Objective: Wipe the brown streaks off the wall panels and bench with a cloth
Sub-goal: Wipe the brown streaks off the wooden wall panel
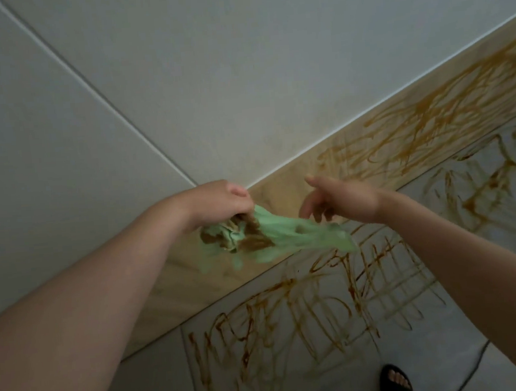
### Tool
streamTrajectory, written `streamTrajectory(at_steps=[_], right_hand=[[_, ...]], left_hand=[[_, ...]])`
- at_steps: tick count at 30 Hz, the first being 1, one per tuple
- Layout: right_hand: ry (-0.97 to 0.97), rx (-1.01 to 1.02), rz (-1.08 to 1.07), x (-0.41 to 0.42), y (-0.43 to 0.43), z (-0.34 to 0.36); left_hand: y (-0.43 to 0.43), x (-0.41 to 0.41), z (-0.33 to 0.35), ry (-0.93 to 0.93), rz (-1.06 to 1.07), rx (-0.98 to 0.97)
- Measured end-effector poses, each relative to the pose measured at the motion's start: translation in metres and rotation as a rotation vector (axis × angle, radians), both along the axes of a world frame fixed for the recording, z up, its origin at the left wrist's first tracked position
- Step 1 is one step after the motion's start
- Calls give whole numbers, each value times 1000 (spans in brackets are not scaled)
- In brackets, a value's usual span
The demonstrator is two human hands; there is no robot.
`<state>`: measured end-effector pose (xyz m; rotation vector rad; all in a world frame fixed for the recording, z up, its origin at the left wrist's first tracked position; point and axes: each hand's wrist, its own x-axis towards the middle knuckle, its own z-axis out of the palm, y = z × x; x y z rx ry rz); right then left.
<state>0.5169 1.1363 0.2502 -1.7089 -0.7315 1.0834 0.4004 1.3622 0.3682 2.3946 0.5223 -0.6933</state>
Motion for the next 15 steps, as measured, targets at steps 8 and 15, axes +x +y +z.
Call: streamTrajectory(at_steps=[8,15], right_hand=[[-62,272,138,-42,58,49],[2,364,6,-34,55,67]], left_hand=[[18,-34,50,14,-48,-270],[31,-42,55,80,-102,39]])
